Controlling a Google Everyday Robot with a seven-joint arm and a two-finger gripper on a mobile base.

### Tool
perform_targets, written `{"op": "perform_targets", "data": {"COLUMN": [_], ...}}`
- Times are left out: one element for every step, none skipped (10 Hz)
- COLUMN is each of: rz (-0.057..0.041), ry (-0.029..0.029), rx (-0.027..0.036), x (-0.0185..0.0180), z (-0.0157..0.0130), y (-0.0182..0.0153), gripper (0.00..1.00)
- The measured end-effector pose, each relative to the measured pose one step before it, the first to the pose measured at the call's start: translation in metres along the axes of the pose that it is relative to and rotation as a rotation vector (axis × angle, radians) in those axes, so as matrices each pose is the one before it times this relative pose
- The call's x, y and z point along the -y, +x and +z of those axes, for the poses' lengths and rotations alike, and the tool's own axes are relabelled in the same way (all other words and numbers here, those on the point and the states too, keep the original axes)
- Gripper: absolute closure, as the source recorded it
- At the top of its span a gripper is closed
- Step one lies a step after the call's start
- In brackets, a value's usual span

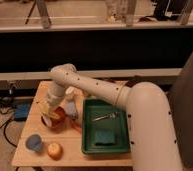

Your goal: Place banana in red bowl

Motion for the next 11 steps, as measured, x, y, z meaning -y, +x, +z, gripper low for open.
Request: {"op": "perform_targets", "data": {"rz": [-0.00168,-0.00198,-0.00193,-0.00159,-0.00131,-0.00105,-0.00214,-0.00144,-0.0015,-0.00212,-0.00133], "ry": [0.00168,0.00168,0.00186,0.0021,0.00148,0.00166,0.00238,0.00097,0.00159,0.00118,0.00116], "rx": [0.00123,0.00067,0.00088,0.00136,0.00046,0.00099,0.00033,0.00029,0.00064,-0.00016,0.00025], "x": [-0.00025,-0.00004,0.00017,-0.00007,0.00012,-0.00019,0.00008,-0.00031,0.0002,0.00026,-0.00011], "z": [0.00031,0.0002,0.00025,0.00049,0.00004,0.0003,0.0001,0.00003,0.00048,0.0001,0.00057], "y": [-0.00019,-0.00002,-0.0001,-0.00025,0.00013,-0.0001,0.0001,-0.00008,-0.00011,-0.00002,-0.0002], "gripper": [0.79,0.83,0.83,0.83,0.83,0.83,0.83,0.83,0.83,0.83,0.83]}}
